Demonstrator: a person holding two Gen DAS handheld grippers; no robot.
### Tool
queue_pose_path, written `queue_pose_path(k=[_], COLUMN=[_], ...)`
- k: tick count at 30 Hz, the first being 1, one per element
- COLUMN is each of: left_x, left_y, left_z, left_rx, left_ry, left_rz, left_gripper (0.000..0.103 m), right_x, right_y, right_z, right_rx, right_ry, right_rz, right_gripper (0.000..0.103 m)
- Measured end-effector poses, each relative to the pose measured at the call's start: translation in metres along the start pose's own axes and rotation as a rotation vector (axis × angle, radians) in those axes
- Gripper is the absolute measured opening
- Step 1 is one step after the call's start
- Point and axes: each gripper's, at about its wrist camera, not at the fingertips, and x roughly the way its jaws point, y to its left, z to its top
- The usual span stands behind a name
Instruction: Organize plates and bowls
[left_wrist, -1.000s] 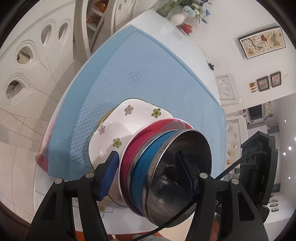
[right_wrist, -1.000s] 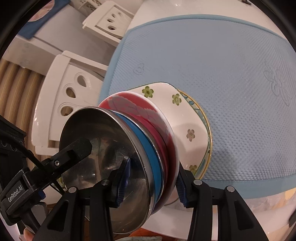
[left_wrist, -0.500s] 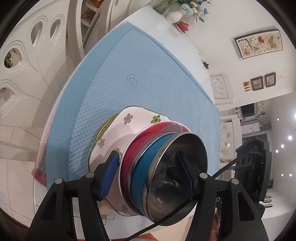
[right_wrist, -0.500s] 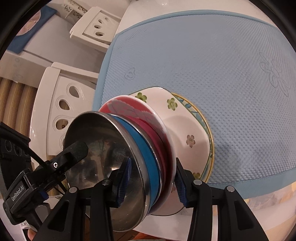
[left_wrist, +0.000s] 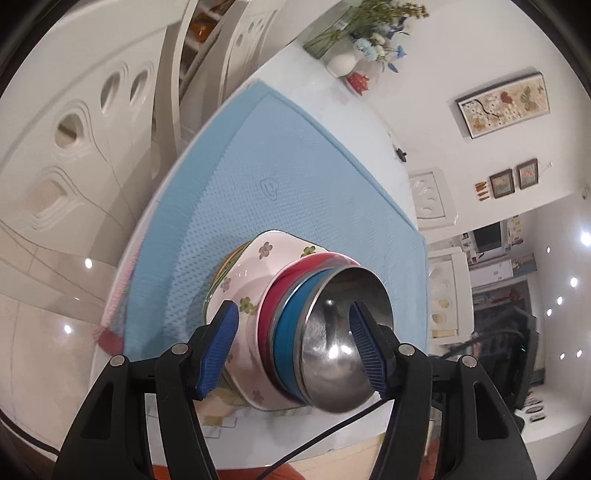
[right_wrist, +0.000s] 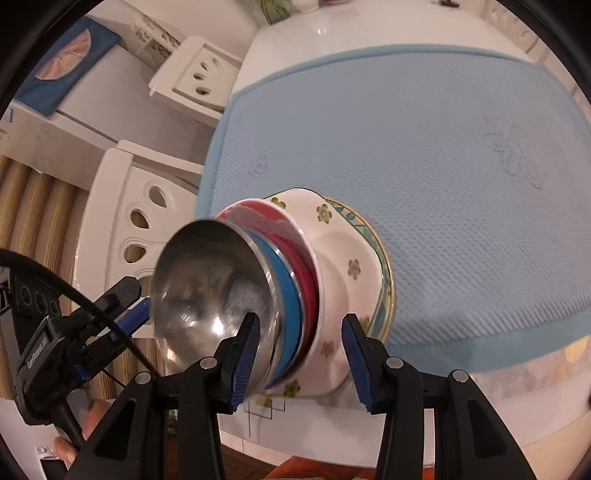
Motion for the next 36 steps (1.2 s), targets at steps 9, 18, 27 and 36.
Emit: queue_pose_path(k=[9, 18, 27, 36], left_x=[-0.008, -0.032, -0.038, -0.06], left_y=[-0.046, -0.09, -0.122, -0.167], left_z=[-0.013, -0.03, -0.065, -0.117], left_rx=[0.188, 0.29, 0.284, 0.329], left_ry=[-0.033, -0.136, -0.18, -0.309], left_rz=[0.061, 0.127, 0.189, 0.32], left_gripper=[0.059, 0.059, 0.06, 0.066], right_x=[-0.046, -0.066, -0.097, -0.142], right_y=[0.028, 0.034, -0.001, -0.027], right_z=[-0.05, -0.07, -0.096, -0.128], right_rx=[-0.103, -0.183, -0.18, -0.201], right_ry=[-0.156, -0.207, -0.205, -0.275], right_rz=[-0.044, -0.07, -0.052, -0.12], right_gripper=[0.051, 0.051, 0.052, 0.052])
